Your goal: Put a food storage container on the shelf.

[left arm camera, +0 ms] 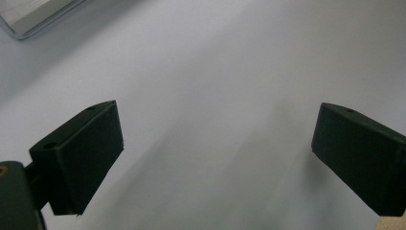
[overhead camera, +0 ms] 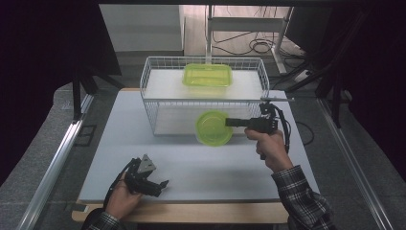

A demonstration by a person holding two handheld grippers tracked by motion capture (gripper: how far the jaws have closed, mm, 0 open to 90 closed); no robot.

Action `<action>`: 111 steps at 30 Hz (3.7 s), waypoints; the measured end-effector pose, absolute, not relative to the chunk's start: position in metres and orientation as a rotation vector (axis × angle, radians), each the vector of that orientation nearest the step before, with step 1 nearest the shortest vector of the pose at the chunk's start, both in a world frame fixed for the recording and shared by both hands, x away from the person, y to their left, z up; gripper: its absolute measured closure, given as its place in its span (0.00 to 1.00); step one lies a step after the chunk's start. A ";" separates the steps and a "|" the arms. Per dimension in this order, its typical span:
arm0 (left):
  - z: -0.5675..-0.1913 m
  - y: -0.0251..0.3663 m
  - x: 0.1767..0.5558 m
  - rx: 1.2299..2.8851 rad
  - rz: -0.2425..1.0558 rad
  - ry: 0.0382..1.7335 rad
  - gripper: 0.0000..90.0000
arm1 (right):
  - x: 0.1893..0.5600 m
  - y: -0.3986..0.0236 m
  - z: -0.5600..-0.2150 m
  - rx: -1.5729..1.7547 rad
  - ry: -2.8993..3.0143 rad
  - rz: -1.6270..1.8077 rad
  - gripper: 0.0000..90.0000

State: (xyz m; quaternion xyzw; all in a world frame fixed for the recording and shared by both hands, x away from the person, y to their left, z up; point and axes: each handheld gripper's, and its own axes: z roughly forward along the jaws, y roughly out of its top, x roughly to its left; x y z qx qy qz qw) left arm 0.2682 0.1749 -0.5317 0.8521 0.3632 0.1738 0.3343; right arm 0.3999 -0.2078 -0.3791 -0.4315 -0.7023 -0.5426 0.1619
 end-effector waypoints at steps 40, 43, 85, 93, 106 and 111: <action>-0.531 0.174 0.268 2.199 0.411 0.932 0.02 | 0.448 -0.203 -0.274 -1.367 -2.047 -1.770 0.90; -0.532 0.174 0.268 2.199 0.406 0.932 0.02 | 0.454 -0.198 -0.268 -1.383 -2.075 -1.771 0.90; -0.534 0.172 0.268 2.228 0.400 0.910 0.02 | 0.507 -0.147 -0.256 -1.657 -2.293 -1.664 0.82; -0.534 0.173 0.268 2.230 0.399 0.910 0.02 | 0.514 -0.144 -0.261 -1.674 -2.312 -1.658 0.79; -0.534 0.173 0.268 2.231 0.399 0.911 0.02 | 0.509 -0.149 -0.257 -1.612 -2.282 -1.722 0.63; -0.533 0.174 0.268 2.222 0.403 0.914 0.02 | 0.503 -0.154 -0.256 -1.564 -2.280 -1.744 0.54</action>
